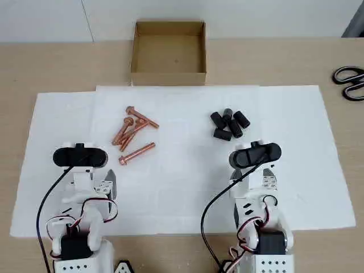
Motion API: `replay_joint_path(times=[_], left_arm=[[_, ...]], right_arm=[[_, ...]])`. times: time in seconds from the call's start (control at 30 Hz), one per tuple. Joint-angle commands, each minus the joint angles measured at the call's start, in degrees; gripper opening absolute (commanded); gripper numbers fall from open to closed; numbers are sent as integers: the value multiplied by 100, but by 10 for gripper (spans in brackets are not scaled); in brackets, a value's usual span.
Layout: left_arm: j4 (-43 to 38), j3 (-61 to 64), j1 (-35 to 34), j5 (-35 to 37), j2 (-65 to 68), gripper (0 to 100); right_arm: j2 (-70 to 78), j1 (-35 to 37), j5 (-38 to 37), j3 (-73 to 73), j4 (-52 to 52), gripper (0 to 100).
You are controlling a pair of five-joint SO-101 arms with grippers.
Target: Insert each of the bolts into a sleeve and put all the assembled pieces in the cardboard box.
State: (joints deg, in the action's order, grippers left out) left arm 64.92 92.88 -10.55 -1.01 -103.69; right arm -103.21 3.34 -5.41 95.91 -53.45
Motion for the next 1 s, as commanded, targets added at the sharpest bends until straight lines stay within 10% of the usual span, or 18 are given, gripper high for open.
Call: replay_joint_path(times=[0.0,0.97], left_arm=[[-141,-13,0,-9,-53,153],[-202,-4,141,0,-53,153]], right_arm=[[-75,-31,-35,44,-31,199],[-75,-31,-35,44,-31,199]])
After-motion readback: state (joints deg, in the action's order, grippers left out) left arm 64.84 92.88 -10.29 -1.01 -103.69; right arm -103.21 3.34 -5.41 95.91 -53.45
